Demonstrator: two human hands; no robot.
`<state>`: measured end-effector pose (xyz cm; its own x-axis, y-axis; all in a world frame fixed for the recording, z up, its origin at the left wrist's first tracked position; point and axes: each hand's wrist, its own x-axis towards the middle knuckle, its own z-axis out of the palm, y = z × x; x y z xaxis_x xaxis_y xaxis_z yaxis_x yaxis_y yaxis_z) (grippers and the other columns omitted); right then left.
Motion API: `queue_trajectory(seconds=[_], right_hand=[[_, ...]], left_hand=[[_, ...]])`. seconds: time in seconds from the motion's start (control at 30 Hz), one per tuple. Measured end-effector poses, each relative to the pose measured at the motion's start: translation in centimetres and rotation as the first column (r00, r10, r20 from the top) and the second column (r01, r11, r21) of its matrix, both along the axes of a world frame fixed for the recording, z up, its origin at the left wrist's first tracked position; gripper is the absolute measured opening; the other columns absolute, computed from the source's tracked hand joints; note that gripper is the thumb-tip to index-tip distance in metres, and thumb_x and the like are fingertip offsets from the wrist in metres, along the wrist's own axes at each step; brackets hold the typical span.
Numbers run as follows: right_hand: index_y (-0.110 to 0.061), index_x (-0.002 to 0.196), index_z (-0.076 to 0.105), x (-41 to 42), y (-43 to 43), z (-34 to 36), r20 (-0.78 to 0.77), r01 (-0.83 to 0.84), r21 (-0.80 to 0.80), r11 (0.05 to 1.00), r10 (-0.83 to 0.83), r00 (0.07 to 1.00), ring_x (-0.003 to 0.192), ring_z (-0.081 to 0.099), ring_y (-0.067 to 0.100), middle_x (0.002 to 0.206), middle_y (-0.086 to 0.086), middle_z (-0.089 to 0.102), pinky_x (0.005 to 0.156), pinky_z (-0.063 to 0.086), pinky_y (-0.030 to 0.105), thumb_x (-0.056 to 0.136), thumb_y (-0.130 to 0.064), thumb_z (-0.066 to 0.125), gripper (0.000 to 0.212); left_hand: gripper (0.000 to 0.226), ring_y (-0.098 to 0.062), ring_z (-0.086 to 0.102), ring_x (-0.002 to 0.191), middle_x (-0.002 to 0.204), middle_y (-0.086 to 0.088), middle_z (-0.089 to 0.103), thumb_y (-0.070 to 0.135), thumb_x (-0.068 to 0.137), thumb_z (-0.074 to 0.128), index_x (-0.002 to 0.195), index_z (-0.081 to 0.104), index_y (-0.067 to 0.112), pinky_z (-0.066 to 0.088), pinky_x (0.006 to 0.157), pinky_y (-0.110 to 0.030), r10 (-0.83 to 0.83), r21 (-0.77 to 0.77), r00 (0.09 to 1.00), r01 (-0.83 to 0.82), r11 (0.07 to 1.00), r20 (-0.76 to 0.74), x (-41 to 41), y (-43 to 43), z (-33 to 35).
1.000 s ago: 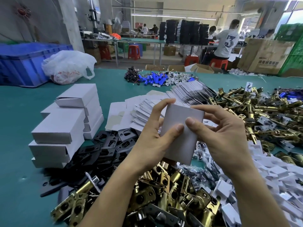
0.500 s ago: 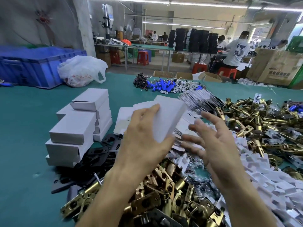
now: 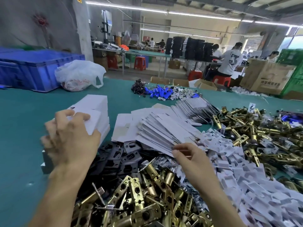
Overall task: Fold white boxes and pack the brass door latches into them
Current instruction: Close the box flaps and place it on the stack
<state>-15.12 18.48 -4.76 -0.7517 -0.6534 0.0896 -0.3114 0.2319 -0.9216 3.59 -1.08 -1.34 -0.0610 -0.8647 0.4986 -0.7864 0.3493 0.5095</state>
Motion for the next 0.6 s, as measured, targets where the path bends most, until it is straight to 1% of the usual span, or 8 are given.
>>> queue_trajectory(seconds=[0.07,0.2,0.27,0.33,0.43,0.5,0.53,0.6], right_hand=[[-0.031,0.106,0.064,-0.9,-1.0,-0.2,-0.149,0.051,0.064,0.997,-0.041,0.988,0.092,0.062,0.000,0.103,-0.013,0.066,0.076,0.050,0.019,0.097,-0.026,0.059,0.012],[-0.020,0.132,0.056,-4.0,-3.6,-0.1,-0.436,0.147,0.196,0.969,-0.048,0.899,0.123,0.050,0.018,0.133,0.002,0.055,0.101,0.041,0.036,0.101,-0.017,0.045,0.033],[-0.013,0.144,0.044,-5.6,-4.8,0.1,-0.477,0.163,0.299,0.940,-0.001,0.879,0.134,0.043,0.025,0.146,0.008,0.048,0.108,0.036,0.038,0.102,-0.017,0.042,0.042],[-0.006,0.150,0.032,-6.6,-5.7,-0.2,-0.431,0.152,0.437,0.886,0.058,0.900,0.138,0.040,0.030,0.151,0.014,0.042,0.111,0.033,0.040,0.103,-0.021,0.039,0.049],[-0.007,0.142,0.038,-6.7,-5.8,-1.1,-0.413,0.145,0.547,0.824,0.115,0.904,0.121,0.053,0.034,0.134,0.018,0.057,0.099,0.044,0.043,0.105,-0.031,0.033,0.044],[-0.012,0.149,0.032,-6.4,-5.5,-1.4,-0.489,0.166,0.559,0.813,0.161,0.857,0.112,0.058,0.034,0.121,0.014,0.065,0.090,0.047,0.043,0.106,-0.036,0.032,0.050],[-0.015,0.151,0.029,-6.3,-5.4,-1.4,-0.522,0.170,0.555,0.814,0.181,0.833,0.110,0.060,0.033,0.116,0.011,0.068,0.087,0.048,0.043,0.106,-0.039,0.033,0.052],[-0.020,0.150,0.033,-6.3,-5.2,-1.1,-0.557,0.171,0.544,0.822,0.201,0.806,0.108,0.061,0.032,0.109,0.007,0.070,0.087,0.048,0.043,0.105,-0.041,0.035,0.050]], left_hand=[[0.045,-0.038,0.041,0.124,0.137,-0.008,0.048,0.018,0.075,0.080,0.118,0.070,0.026,0.034,0.094,-0.054,0.013,-0.016,1.000,-0.013,1.000,0.003,-0.2,0.3,-0.1],[0.049,-0.035,0.037,0.128,0.142,-0.008,0.044,0.009,0.074,0.077,0.119,0.070,0.024,0.030,0.092,-0.053,0.029,-0.050,0.999,-0.030,0.998,-0.025,-0.5,0.7,0.0],[0.048,-0.034,0.036,0.130,0.143,-0.008,0.044,0.001,0.073,0.074,0.116,0.071,0.023,0.029,0.094,-0.055,0.038,-0.051,0.999,-0.039,0.998,-0.034,-0.8,0.8,-0.1],[0.049,-0.034,0.033,0.132,0.145,-0.009,0.043,-0.004,0.074,0.072,0.115,0.073,0.022,0.028,0.098,-0.058,0.039,-0.034,0.999,-0.039,0.999,-0.024,-0.9,0.8,-0.2],[0.050,-0.033,0.026,0.139,0.151,-0.012,0.038,-0.008,0.075,0.071,0.116,0.072,0.021,0.022,0.105,-0.067,0.037,0.002,0.999,-0.037,0.999,-0.005,-1.1,0.8,-0.3],[0.049,-0.032,0.023,0.144,0.153,-0.014,0.036,-0.010,0.075,0.070,0.115,0.072,0.018,0.009,0.110,-0.077,0.039,-0.018,0.999,-0.039,0.999,0.013,-1.2,0.9,-0.2],[0.049,-0.034,0.024,0.145,0.153,-0.016,0.036,-0.011,0.073,0.070,0.114,0.073,0.015,0.002,0.110,-0.079,0.040,-0.050,0.999,-0.039,0.998,0.026,-1.2,1.0,-0.2],[0.048,-0.038,0.029,0.146,0.151,-0.022,0.040,-0.012,0.070,0.074,0.112,0.074,0.010,-0.004,0.112,-0.075,0.024,-0.141,0.999,-0.017,0.990,0.045,-1.3,1.3,0.1]])
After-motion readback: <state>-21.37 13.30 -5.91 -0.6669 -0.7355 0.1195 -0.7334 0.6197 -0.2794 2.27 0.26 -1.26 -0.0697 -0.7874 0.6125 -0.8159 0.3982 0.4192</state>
